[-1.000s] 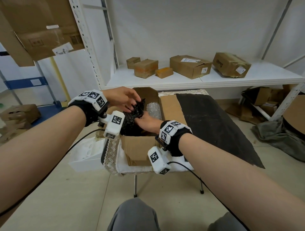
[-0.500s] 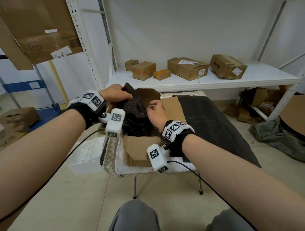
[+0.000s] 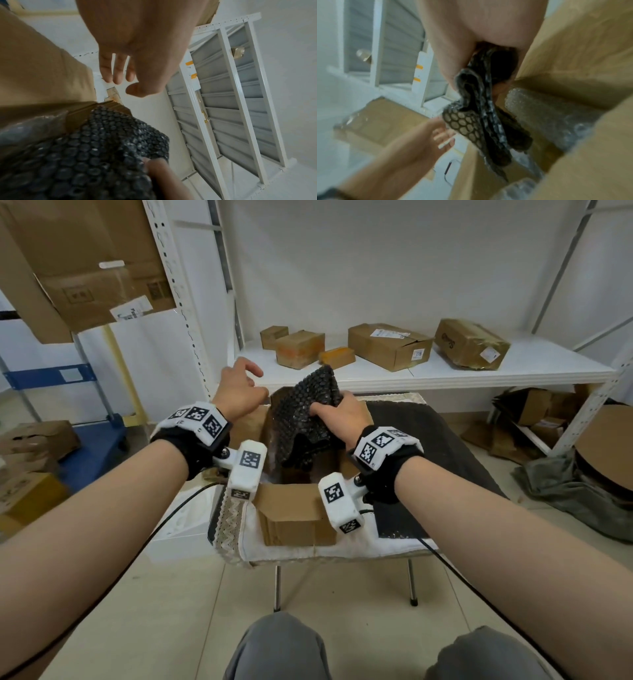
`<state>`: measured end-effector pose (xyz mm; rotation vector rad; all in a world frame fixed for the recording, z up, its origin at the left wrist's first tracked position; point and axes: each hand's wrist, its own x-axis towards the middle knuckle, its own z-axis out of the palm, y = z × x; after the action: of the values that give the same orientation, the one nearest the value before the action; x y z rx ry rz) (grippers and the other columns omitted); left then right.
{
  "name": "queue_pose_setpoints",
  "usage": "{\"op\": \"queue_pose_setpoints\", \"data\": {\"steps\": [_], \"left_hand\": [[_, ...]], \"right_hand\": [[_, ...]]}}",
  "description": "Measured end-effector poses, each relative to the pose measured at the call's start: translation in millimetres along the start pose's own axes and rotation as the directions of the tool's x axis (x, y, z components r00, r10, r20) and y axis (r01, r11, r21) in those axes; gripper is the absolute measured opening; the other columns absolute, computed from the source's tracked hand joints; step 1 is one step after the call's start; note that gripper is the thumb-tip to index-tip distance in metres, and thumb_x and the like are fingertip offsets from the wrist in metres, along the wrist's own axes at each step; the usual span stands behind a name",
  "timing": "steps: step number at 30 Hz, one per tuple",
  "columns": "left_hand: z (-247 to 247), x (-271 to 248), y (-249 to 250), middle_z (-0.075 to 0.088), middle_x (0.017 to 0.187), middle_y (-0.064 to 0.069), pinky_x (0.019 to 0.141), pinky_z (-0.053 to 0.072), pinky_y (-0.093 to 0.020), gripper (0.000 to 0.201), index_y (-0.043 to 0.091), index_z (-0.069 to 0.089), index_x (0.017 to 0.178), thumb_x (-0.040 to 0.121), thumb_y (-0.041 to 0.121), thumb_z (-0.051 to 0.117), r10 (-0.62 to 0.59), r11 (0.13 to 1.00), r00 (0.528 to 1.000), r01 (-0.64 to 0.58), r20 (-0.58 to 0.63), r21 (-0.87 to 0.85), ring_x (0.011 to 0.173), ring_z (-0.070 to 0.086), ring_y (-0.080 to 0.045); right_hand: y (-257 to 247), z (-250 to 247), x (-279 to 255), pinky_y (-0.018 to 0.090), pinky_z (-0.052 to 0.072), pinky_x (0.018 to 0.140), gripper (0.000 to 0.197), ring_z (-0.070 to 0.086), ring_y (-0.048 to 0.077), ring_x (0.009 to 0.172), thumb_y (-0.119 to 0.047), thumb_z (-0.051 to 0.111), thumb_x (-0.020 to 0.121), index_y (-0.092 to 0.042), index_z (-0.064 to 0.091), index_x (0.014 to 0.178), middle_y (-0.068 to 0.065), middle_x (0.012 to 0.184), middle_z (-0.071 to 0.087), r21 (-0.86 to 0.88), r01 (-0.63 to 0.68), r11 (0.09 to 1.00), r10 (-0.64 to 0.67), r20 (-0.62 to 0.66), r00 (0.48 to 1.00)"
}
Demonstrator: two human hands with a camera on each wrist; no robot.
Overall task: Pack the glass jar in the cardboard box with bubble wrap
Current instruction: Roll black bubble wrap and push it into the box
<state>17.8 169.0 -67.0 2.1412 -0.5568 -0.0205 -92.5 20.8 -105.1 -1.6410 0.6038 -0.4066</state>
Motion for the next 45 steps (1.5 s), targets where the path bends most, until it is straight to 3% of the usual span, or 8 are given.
{"op": "queue_pose_setpoints", "data": {"steps": [4,9,20,25,29,32,35,45], "left_hand": [[1,-6,8,0.068,0.106,-0.019,0.078,0.057,-0.041,0.015,0.011,0.059,0.107,0.095,0.021,0.057,-0.102,0.993,0.949,0.08,0.297,0.085,0.074,0.066,-0.024],[0,-15,15,0.06,0.103,-0.018,0.084,0.058,-0.05,0.045,0.016,0.045,0.118,0.094,0.052,0.054,-0.229,0.968,0.87,0.158,0.436,0.195,0.089,0.07,-0.038],[4,13,3,0.063,0.12,-0.014,0.095,0.054,-0.044,0.046,0.008,0.061,0.117,0.082,0.037,0.067,-0.353,0.88,0.793,0.101,0.497,0.464,0.1,0.068,-0.029],[-2,27,2,0.052,0.132,-0.01,0.079,0.059,-0.034,0.07,0.026,0.044,0.143,0.081,0.025,0.077,-0.166,0.855,0.853,-0.125,0.494,0.503,0.093,0.063,-0.022],[-2,29,-2,0.038,0.122,0.0,0.091,0.047,-0.032,0.07,0.03,0.049,0.132,0.074,0.014,0.083,0.061,0.735,0.801,-0.439,0.595,0.516,0.101,0.049,-0.019],[5,26,-8,0.039,0.119,0.0,0.09,0.043,-0.031,0.05,0.026,0.059,0.115,0.072,0.015,0.083,0.122,0.637,0.765,-0.549,0.632,0.541,0.104,0.047,-0.019],[11,24,-11,0.04,0.113,0.003,0.09,0.044,-0.036,0.04,0.027,0.065,0.102,0.068,0.022,0.086,0.159,0.523,0.769,-0.598,0.619,0.608,0.103,0.046,-0.02],[37,27,-9,0.043,0.099,0.004,0.072,0.04,-0.029,0.036,0.02,0.07,0.1,0.068,0.017,0.085,0.106,0.361,0.764,-0.626,0.636,0.692,0.091,0.047,-0.016]], "right_hand": [[10,31,0,0.044,0.048,0.103,0.063,0.057,0.032,0.118,-0.02,0.076,0.077,-0.007,0.044,0.13,0.015,0.126,0.059,-0.092,-0.019,0.996,0.014,-0.058,0.998],[16,53,-5,0.037,0.045,0.1,0.069,0.051,0.034,0.128,-0.026,0.07,0.085,-0.007,0.036,0.141,0.016,0.137,0.051,-0.393,0.009,0.92,0.004,0.032,0.999],[40,63,-6,0.035,0.046,0.102,0.11,0.052,0.028,0.13,-0.058,0.072,0.079,-0.005,0.012,0.156,0.012,0.145,0.05,-0.431,0.083,0.898,0.084,0.353,0.932],[37,47,-15,0.032,0.04,0.091,0.089,0.058,0.027,0.112,-0.065,0.049,0.091,-0.011,0.019,0.155,0.012,0.12,0.067,-0.438,0.038,0.898,0.164,0.413,0.896],[41,55,-13,0.04,0.045,0.103,0.09,0.062,0.03,0.112,-0.076,0.044,0.087,-0.01,0.034,0.148,0.012,0.114,0.069,-0.525,0.118,0.843,0.19,0.495,0.848],[57,74,6,0.045,0.041,0.109,0.124,0.051,0.031,0.13,-0.096,0.04,0.061,-0.015,0.025,0.154,0.012,0.149,0.047,-0.529,0.207,0.823,0.138,0.539,0.831],[90,93,43,0.047,0.049,0.102,0.144,0.059,0.03,0.119,-0.107,0.041,0.035,-0.015,0.039,0.146,0.012,0.137,0.057,-0.528,0.263,0.807,0.106,0.569,0.815],[65,66,3,0.047,0.06,0.085,0.096,0.074,0.03,0.092,-0.055,0.078,0.073,-0.006,0.028,0.14,0.019,0.117,0.067,-0.343,0.081,0.936,0.089,0.452,0.887]]}}
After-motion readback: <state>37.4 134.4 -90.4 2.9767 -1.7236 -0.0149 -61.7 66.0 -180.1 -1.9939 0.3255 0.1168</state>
